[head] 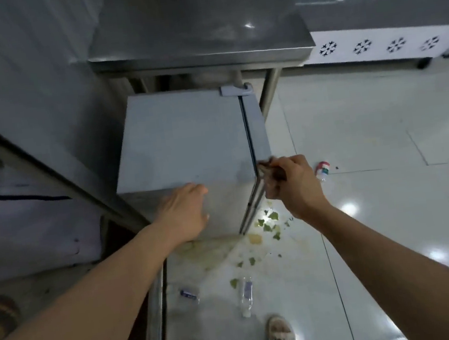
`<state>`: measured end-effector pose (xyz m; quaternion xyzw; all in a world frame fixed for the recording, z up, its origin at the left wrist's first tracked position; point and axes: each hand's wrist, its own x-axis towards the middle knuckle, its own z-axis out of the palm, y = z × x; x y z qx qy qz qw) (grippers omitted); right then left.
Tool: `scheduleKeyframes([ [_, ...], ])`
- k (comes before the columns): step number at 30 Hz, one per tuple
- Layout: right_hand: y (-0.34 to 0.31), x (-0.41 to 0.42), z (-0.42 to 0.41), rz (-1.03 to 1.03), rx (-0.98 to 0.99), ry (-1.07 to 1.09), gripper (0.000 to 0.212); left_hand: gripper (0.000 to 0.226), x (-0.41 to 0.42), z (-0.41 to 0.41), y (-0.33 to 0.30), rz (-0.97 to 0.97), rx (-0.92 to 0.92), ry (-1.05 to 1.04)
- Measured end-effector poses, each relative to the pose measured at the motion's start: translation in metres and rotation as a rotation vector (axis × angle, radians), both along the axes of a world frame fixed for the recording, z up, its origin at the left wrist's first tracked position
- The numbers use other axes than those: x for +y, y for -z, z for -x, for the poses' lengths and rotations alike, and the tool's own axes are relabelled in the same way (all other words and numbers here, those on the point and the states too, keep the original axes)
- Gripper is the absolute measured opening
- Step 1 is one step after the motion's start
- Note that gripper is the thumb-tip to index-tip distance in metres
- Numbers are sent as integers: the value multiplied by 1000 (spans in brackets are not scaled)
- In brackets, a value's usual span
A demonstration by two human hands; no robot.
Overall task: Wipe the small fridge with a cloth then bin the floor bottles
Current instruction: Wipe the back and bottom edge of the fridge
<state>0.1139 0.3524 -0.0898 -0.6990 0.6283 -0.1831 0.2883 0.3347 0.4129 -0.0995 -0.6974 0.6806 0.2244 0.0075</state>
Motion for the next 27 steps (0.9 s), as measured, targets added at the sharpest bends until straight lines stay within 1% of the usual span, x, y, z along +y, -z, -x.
scheduleKeyframes([
  [2, 9, 10, 5, 12, 31, 39, 31, 53, 0, -1, 8, 33, -23, 5],
  [6, 33, 27, 11, 58, 16, 82, 31, 59, 0, 2, 26, 132, -79, 32],
  [8, 44, 32, 11, 123, -2, 104, 37, 60, -3, 2, 35, 197, -137, 36],
  [11, 62, 32, 7, 280, -3, 82, 49, 62, -12, 1, 54, 304, -236, 33],
  [12, 68, 29, 5, 342, -6, 80, 47, 62, -15, 0, 62, 331, -250, 28],
  [14, 82, 22, 2, 449, -45, 60, 36, 59, -18, 0, 80, 383, -252, 13],
  [16, 103, 16, 0, 458, -67, 12, 31, 53, -17, 0, 98, 486, -231, -15],
  [18, 127, 10, -1, 495, -40, -35, 33, 49, -18, -2, 113, 633, -205, -24],
  [20, 149, 4, -4, 623, -39, -40, 30, 49, -19, -5, 130, 768, -200, -14],
  [22, 167, -4, -8, 843, -37, -48, 25, 47, -23, -8, 145, 890, -182, -1],
  [24, 187, -13, -11, 1072, 14, -34, 23, 43, -29, -8, 156, 1013, -134, -9],
  [27, 210, -29, -11, 1277, 114, 5, 31, 33, -40, -7, 170, 1179, -82, -46],
])
